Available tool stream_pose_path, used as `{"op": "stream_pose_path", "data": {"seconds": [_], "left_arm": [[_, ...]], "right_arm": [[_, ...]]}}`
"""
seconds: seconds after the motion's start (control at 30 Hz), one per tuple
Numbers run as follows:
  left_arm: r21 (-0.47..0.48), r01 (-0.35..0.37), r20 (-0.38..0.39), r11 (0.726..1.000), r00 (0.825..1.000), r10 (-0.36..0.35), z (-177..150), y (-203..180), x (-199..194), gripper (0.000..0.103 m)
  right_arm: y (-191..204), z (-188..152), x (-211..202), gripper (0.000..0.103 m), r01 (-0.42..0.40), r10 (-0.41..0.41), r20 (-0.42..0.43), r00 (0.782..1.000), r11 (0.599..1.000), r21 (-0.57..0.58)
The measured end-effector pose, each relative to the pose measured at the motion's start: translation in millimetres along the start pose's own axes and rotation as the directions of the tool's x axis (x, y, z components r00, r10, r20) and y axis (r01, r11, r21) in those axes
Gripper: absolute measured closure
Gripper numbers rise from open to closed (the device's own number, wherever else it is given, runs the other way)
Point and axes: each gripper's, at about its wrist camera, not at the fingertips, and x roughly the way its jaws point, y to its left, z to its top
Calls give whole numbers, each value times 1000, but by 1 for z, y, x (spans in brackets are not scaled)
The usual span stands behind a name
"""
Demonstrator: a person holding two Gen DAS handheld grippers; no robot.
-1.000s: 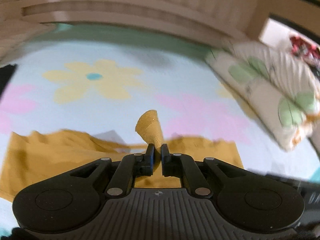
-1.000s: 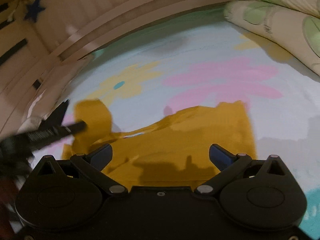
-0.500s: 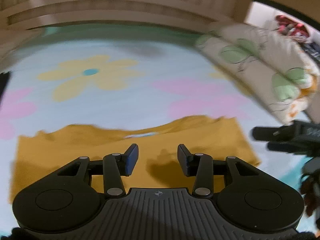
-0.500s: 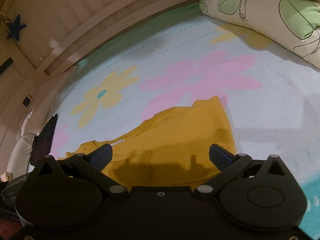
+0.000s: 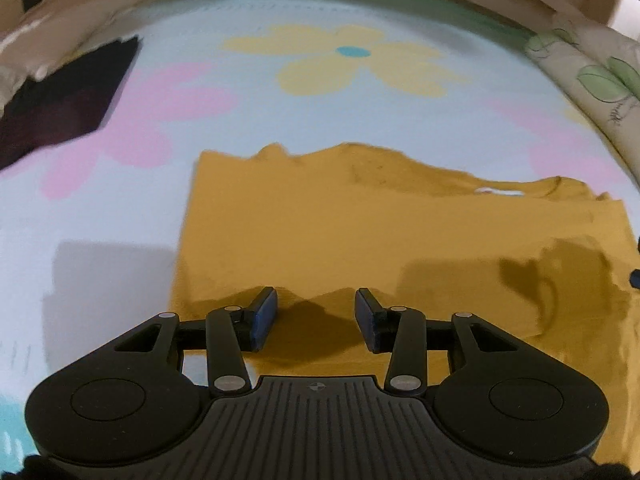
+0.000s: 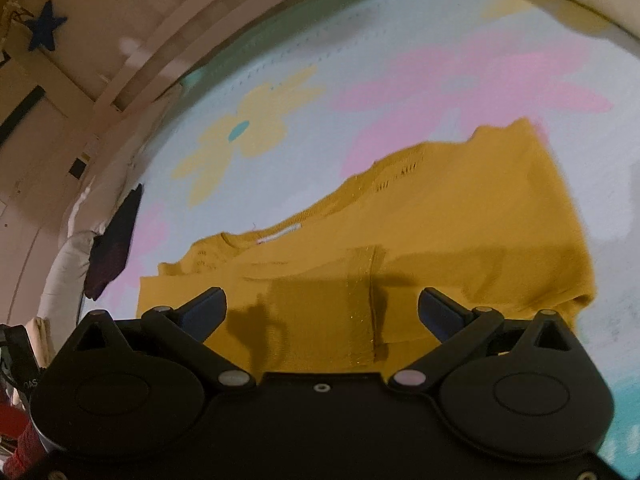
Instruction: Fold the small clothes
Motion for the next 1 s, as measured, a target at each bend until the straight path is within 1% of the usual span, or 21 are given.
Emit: {"op": "stream_pose_path", "data": {"seconds": [0.1, 0.2, 0.27, 0.37, 0.4, 0.43, 0.5, 0.53, 0.57, 0.6, 0.63, 0.67, 0.7, 0.73, 0.77, 0.8, 0.83, 0.87, 0.93, 1.0], "left_arm": [[-18, 23, 3, 1000, 1000, -23, -2, 10, -5, 60], [-25, 41, 4, 999, 999, -41, -2, 12, -3, 52], [-22, 61, 3, 998, 998, -61, -3, 12, -2, 44], [-3, 72, -14, 997, 997, -72, 1, 12, -4, 44], [-10, 72, -11, 997, 997, -72, 3, 14, -5, 44], [-24, 67, 1, 997, 998, -67, 4, 16, -8, 44], [-48, 34, 30, 998, 999, -32, 7, 21, -15, 44], [-55, 6, 48, 998, 999, -4, 8, 24, -19, 45], [-59, -29, 67, 998, 997, 33, 9, 26, -23, 45], [-60, -64, 82, 996, 994, 69, 10, 28, -27, 45], [-60, -105, 96, 993, 989, 110, 11, 30, -30, 45], [-62, -146, 106, 987, 983, 152, 12, 31, -33, 45], [-71, -191, 115, 979, 973, 198, 12, 33, -35, 45], [-81, -227, 120, 970, 964, 236, 13, 35, -37, 45], [-92, -257, 121, 962, 956, 267, 14, 36, -38, 45], [-100, -272, 118, 957, 952, 283, 14, 38, -39, 45], [-103, -271, 116, 957, 952, 282, 15, 39, -39, 45], [-111, -269, 113, 957, 953, 281, 16, 42, -39, 45], [-135, -262, 114, 956, 954, 278, 18, 47, -40, 45], [-162, -262, 116, 951, 952, 283, 19, 52, -41, 45]], "right_arm": [[2, -3, 10, 1, 8, -8, -24, 1000, 1000, 1], [4, -5, 22, 1, 4, -3, -55, 998, 1000, 8], [5, -7, 30, 1, -1, 3, -76, 997, 1000, 19], [7, -9, 31, 0, 9, -8, -56, 998, 1000, 22], [6, -8, 31, 0, 14, -12, -53, 999, 999, 36], [5, -8, 31, 0, 16, -14, -49, 999, 999, 51], [4, -7, 32, 0, 16, -13, -47, 999, 997, 70], [4, -6, 31, 0, 17, -14, -47, 999, 997, 70], [5, -6, 31, 2, 23, -20, -43, 999, 998, 67], [5, -6, 30, 9, 35, -32, -41, 999, 998, 59], [7, -6, 30, 14, 50, -48, -41, 998, 998, 44], [9, -6, 30, 25, 63, -61, -40, 997, 998, 27], [11, -6, 29, 38, 77, -77, -40, 996, 997, 12], [12, -6, 28, 45, 85, -85, -40, 996, 996, -1], [12, -6, 28, 59, 82, -82, -43, 996, 997, -7], [13, -6, 28, 73, 72, -72, -49, 996, 997, -8], [14, -6, 26, 80, 59, -60, -51, 997, 998, -10], [16, -6, 25, 84, 49, -50, -49, 998, 999, -21], [26, -4, 18, 86, 32, -35, -42, 998, 997, -73], [38, 2, 6, 87, 1, -4, -18, 1000, 993, -122]]}}
